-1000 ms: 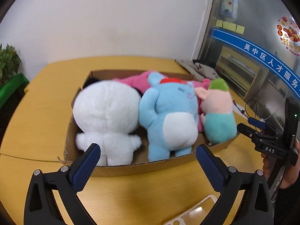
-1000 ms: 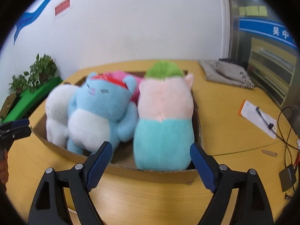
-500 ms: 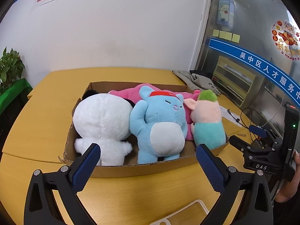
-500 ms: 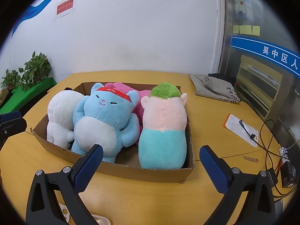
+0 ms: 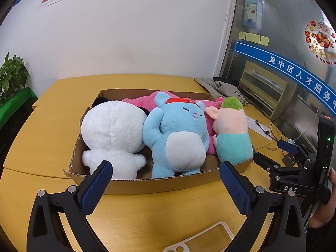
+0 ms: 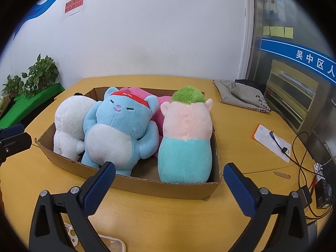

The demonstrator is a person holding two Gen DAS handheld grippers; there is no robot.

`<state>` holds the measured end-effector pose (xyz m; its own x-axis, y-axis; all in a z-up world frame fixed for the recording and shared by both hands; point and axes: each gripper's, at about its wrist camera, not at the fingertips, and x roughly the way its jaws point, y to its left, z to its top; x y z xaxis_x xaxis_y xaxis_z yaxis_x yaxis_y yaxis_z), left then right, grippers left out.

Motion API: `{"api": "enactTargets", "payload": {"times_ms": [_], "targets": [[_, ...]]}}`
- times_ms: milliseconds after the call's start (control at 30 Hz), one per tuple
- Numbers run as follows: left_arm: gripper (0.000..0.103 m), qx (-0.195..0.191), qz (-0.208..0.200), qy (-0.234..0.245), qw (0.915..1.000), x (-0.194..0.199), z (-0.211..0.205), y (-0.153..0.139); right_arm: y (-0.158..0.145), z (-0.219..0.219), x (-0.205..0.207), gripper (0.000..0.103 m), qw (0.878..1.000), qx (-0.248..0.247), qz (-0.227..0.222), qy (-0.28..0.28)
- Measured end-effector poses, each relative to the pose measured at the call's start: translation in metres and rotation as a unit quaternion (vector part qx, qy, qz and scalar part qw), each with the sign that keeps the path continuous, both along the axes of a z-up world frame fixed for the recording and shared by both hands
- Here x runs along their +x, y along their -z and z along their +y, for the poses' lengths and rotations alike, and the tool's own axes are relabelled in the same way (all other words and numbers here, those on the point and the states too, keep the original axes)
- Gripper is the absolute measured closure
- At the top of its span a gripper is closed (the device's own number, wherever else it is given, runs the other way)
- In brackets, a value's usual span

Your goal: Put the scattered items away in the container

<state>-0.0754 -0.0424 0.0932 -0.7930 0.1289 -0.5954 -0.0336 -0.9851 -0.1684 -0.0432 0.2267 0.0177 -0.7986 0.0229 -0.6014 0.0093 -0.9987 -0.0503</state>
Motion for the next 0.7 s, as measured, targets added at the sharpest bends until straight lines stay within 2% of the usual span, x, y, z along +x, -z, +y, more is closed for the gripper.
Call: {"api": "enactTargets", "payload": {"times_ms": [700], "targets": [[0.0, 0.003, -0.005, -0.004, 1.0, -0.0031, 0.0086, 0.0064, 0.0102, 0.0056, 0.001, 0.001, 1.0, -0.013, -0.014, -0.008]]}}
